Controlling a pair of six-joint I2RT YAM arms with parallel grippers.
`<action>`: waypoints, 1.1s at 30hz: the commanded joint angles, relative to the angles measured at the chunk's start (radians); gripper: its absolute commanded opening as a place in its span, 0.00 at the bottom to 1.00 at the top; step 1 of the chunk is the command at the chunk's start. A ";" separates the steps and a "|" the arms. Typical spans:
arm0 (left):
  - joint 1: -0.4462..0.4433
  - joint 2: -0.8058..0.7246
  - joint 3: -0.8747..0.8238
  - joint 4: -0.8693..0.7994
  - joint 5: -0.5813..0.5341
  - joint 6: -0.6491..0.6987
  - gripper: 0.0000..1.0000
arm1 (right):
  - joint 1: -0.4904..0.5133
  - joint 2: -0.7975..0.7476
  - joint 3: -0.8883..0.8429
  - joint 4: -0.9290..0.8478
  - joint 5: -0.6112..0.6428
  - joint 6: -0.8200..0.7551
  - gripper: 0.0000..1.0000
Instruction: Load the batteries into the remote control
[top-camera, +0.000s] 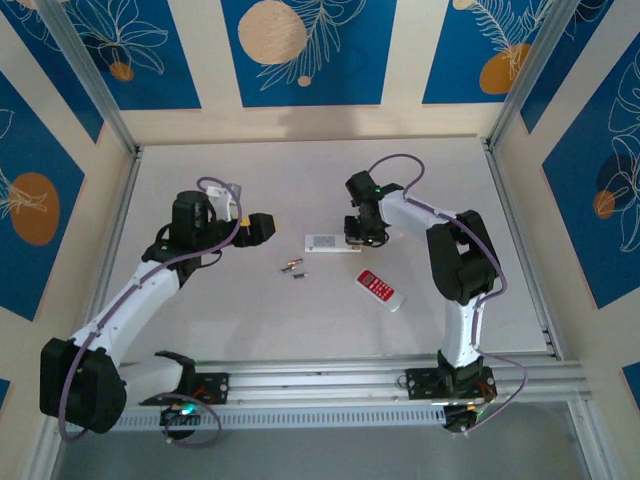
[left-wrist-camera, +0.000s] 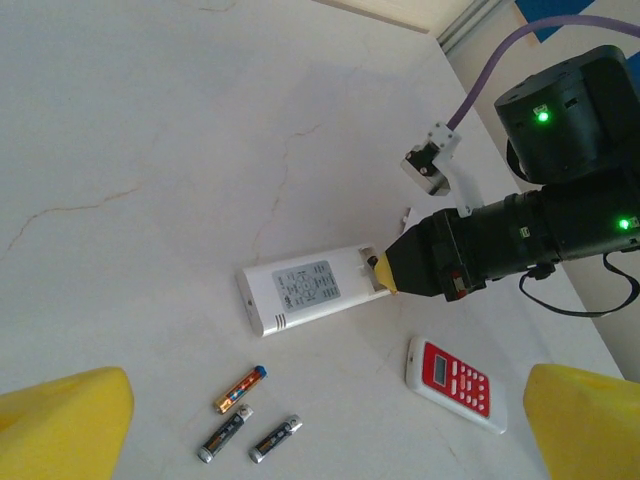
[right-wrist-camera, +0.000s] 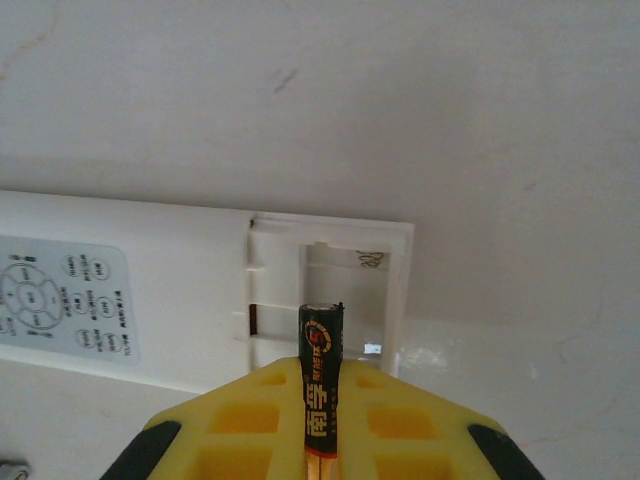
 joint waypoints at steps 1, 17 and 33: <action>-0.008 -0.003 0.023 -0.010 0.005 0.001 1.00 | 0.004 0.015 0.023 -0.024 0.048 0.005 0.14; -0.015 0.030 0.042 -0.043 -0.006 0.002 1.00 | 0.009 0.034 0.041 -0.039 0.049 0.008 0.24; -0.263 0.625 0.460 -0.169 -0.189 0.000 0.75 | 0.018 0.020 0.019 -0.053 0.117 -0.031 0.20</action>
